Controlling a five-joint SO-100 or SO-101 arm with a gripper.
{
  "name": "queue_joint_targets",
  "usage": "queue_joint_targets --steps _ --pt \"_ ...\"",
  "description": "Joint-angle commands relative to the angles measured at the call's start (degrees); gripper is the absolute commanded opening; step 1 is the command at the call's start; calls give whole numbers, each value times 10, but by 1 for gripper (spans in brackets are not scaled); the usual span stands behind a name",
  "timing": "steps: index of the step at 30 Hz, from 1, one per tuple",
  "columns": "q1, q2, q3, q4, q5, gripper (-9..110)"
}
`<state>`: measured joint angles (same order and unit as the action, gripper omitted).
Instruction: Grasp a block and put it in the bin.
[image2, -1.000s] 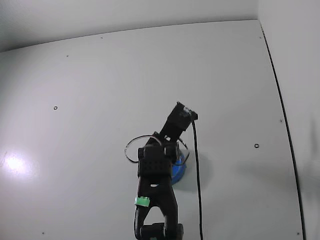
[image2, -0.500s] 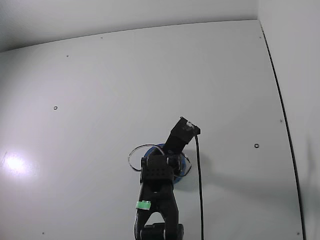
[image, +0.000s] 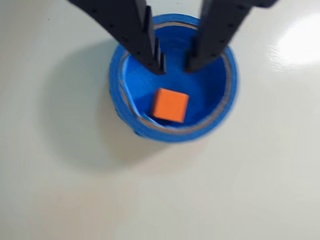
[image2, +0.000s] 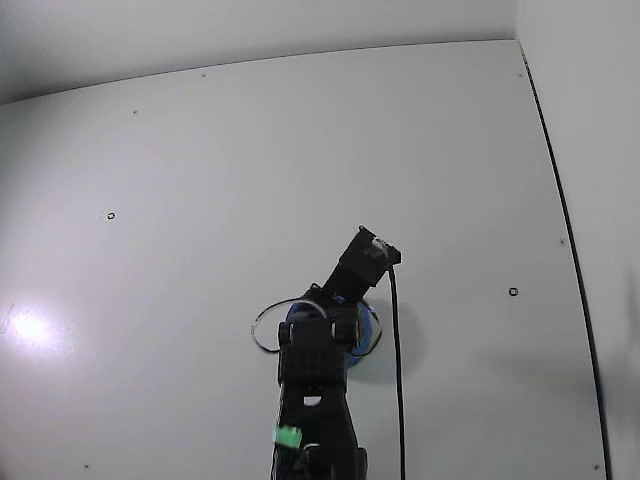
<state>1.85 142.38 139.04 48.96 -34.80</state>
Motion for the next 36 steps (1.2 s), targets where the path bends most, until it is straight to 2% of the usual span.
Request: queue_joint_targets --steps 1,5,12,18,23,28,36 --pt "4 160 -11 -2 4 3" --pt "4 294 -9 -2 40 0" --pt "7 504 -11 -2 270 0" --pt "31 490 -9 39 395 0" --pt "29 480 31 149 478 0" --pt "27 479 111 219 471 0" --pt "26 482 190 227 399 0"
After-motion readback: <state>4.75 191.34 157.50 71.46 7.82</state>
